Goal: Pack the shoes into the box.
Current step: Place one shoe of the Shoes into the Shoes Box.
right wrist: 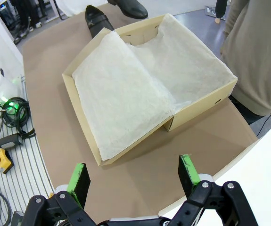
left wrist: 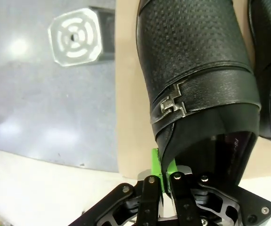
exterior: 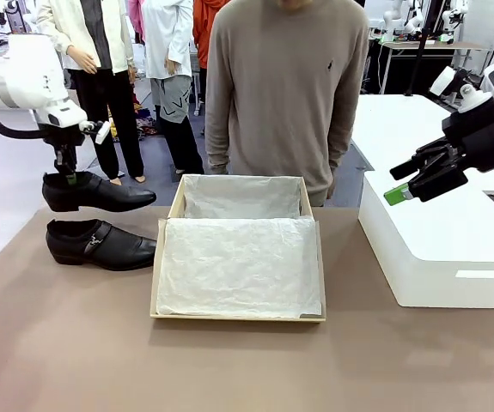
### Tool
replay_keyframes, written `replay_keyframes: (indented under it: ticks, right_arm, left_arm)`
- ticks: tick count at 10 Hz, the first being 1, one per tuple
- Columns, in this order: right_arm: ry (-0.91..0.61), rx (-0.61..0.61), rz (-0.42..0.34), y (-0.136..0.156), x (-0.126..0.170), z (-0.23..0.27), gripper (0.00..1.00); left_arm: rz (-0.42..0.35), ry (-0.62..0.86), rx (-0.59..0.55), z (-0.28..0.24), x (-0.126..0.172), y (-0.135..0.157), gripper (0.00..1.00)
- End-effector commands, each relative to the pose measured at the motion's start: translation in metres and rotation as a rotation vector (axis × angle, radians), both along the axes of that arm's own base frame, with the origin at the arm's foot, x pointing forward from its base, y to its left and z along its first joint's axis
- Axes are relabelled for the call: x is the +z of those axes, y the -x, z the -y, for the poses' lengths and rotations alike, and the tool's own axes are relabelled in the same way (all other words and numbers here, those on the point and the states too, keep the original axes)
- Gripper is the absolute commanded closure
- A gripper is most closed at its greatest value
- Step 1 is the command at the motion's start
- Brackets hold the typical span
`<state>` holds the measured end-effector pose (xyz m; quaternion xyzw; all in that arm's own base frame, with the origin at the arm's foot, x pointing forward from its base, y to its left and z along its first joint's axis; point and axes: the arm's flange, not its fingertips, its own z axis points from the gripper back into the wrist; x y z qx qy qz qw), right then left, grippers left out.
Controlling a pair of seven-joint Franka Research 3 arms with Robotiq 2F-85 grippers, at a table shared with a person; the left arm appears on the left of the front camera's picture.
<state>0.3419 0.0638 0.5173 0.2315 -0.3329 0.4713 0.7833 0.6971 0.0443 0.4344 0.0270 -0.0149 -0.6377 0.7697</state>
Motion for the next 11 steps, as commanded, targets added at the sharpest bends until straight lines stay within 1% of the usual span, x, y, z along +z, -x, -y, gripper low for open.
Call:
replay_keyframes:
  ticks: [1,3,6,8,11]
  right_arm:
    - [-0.023,0.024,0.022,-0.004,-0.001,0.000,0.00]
    - [-0.023,0.024,0.022,-0.004,-0.001,0.000,0.00]
    - [-0.023,0.024,0.022,-0.004,-0.001,0.000,0.00]
    - [-0.023,0.024,0.022,-0.004,-0.001,0.000,0.00]
    - [-0.023,0.024,0.022,-0.004,-0.001,0.000,0.00]
  left_arm:
    - [0.017,0.033,0.010,-0.002,0.029,0.002,1.00]
    - [0.015,0.027,0.002,0.003,0.059,0.006,1.00]
    - [-0.013,0.049,0.015,0.027,0.096,0.030,1.00]
    - [-0.043,0.052,0.029,0.050,0.113,0.047,1.00]
    - [-0.045,0.045,0.053,0.083,0.125,0.065,1.00]
